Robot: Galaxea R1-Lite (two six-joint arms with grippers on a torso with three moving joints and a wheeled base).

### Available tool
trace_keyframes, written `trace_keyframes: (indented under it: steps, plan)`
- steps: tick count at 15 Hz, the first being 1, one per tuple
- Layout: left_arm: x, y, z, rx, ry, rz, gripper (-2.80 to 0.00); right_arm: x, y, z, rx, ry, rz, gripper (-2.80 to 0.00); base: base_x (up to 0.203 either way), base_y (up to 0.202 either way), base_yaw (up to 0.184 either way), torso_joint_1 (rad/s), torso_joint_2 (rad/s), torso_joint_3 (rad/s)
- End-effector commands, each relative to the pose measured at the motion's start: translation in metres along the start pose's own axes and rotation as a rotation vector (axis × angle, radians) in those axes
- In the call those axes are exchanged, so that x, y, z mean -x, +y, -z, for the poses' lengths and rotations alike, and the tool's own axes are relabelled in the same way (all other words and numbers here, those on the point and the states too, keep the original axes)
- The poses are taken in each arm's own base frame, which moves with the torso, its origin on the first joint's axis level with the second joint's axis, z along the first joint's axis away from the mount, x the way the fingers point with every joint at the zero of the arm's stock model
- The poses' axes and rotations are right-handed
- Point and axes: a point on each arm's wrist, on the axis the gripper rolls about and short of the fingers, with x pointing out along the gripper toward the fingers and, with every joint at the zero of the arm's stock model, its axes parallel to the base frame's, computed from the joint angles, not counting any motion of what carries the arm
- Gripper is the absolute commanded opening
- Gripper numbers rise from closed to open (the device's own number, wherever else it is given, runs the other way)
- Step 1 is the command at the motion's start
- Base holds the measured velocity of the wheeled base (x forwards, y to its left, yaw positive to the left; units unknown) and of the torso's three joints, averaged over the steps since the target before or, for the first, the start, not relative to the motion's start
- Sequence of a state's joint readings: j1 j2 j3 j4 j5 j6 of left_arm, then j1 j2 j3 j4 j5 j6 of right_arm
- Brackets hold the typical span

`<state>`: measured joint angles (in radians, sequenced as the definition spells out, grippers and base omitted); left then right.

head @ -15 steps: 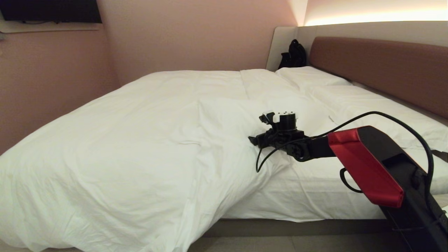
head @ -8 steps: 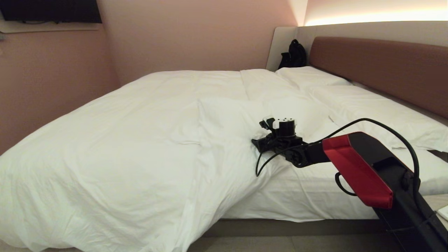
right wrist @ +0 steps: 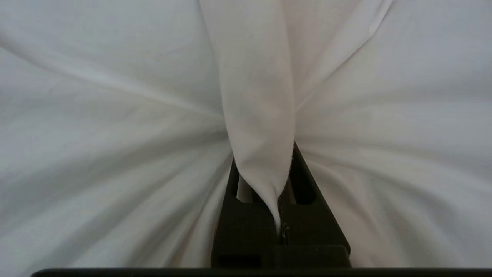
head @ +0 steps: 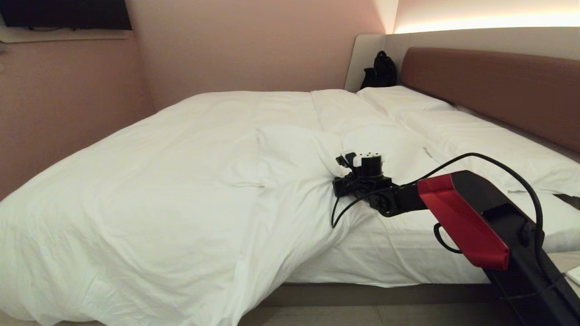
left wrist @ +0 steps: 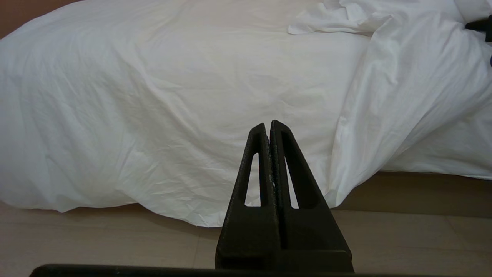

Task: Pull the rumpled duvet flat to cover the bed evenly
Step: Flatten the corners of the folded blanket

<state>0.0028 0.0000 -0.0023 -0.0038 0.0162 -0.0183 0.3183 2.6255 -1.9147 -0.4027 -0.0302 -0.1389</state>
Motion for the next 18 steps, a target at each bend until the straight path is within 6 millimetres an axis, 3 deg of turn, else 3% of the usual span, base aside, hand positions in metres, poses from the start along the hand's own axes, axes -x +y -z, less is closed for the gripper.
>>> trace_keyframes:
  steps: [1, 7, 14, 18]
  plan:
    - [0.0, 0.0, 0.0, 0.0, -0.001, -0.001, -2.8, 0.003, -0.001, -0.006, -0.001, -0.012, 0.006, -2.8, 0.0, 0.0, 0.0, 0.0, 0.0, 0.0]
    - [0.0, 0.0, 0.0, 0.001, 0.0, -0.001, -2.8, 0.031, -0.019, -0.025, -0.012, -0.004, 0.033, -2.8, 0.0, 0.0, 0.0, 0.0, 0.0, 0.0]
    - [0.0, 0.0, 0.0, 0.001, -0.002, -0.001, -2.8, 0.109, -0.033, -0.038, -0.017, 0.077, 0.046, -2.8, 0.0, 0.0, 0.0, 0.0, 0.0, 0.0]
    - [0.0, 0.0, 0.0, 0.0, 0.0, -0.001, -2.8, 0.137, -0.044, -0.038, -0.024, 0.101, 0.067, -2.8, 0.0, 0.0, 0.0, 0.0, 0.0, 0.0]
